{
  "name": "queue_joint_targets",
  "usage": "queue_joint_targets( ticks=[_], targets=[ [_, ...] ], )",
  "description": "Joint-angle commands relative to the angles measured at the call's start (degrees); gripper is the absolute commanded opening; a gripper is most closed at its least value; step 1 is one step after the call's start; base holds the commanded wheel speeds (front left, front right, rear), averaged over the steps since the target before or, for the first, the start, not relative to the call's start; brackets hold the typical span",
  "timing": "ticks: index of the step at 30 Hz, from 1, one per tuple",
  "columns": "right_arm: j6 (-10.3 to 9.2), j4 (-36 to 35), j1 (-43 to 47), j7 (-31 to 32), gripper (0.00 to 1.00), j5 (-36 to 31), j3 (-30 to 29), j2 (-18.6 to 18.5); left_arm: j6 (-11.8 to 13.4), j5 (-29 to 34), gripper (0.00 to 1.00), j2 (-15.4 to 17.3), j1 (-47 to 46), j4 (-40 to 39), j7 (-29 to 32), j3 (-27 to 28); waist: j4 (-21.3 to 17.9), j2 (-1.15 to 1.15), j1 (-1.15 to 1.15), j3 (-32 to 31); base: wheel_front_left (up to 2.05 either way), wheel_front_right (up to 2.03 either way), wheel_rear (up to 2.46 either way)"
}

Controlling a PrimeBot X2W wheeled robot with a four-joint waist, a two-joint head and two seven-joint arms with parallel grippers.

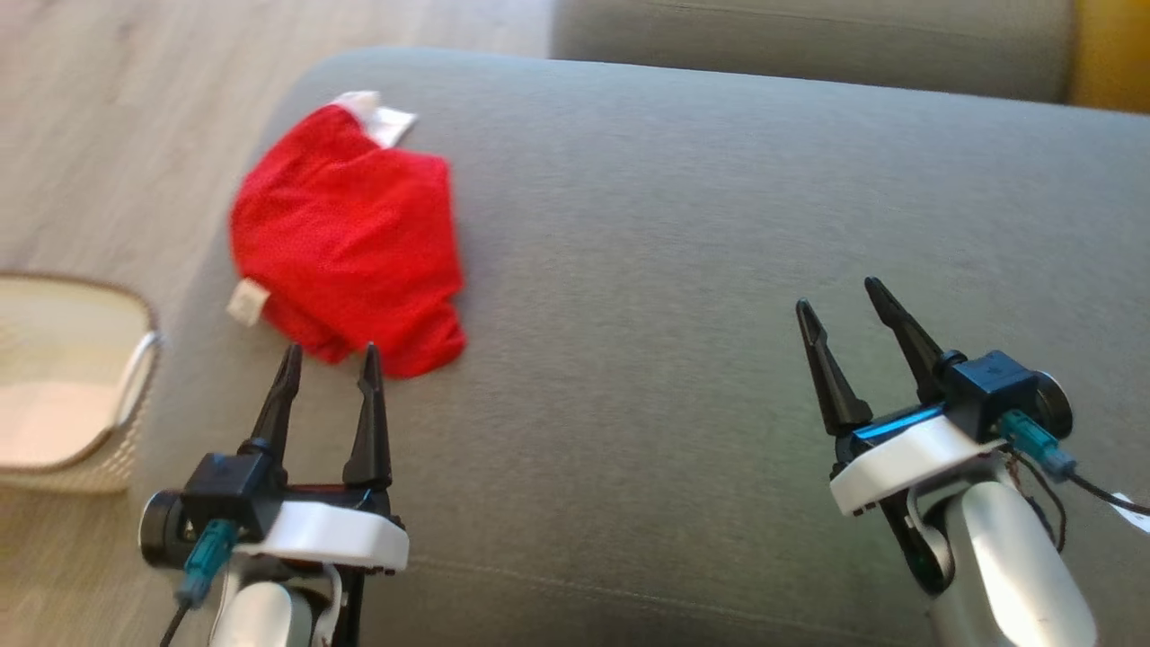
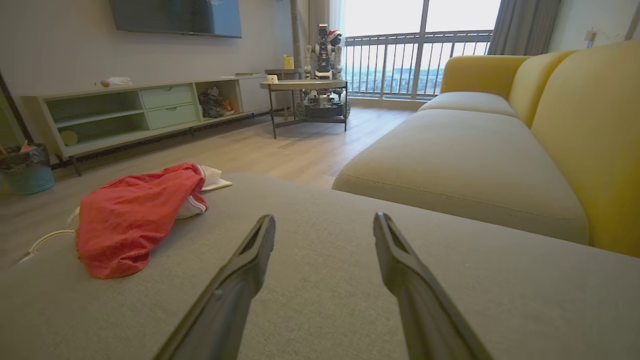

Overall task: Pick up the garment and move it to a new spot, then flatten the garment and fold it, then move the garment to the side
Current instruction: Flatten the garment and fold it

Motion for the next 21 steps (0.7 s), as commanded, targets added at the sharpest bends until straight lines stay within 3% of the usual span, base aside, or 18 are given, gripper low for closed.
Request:
queue_joint_targets(
  ticks=[1,13,21],
  targets=[
    [-0.02,-1.6,-0.9,-0.4,1.0,0.6,1.8,0.4,0.0,0.4,1.0,0.1,-1.3,-2.2,-0.3,2.3,4.0,0.0,0.0,-0.1,0.0,0.0,0.0],
    [-0.02,-0.8,0.3,-0.4,1.0,2.5,3.8,0.4,0.0,0.4,1.0,0.1,0.2,-2.1,-0.3,2.7,11.1,0.0,0.0,-1.0,0.0,0.0,0.0],
    [-0.02,-0.7,1.3,-0.4,1.0,3.5,4.1,0.4,0.1,0.2,1.0,0.1,0.6,-2.3,-0.3,2.9,11.8,0.0,0.0,-1.5,0.0,0.0,0.0]
  ],
)
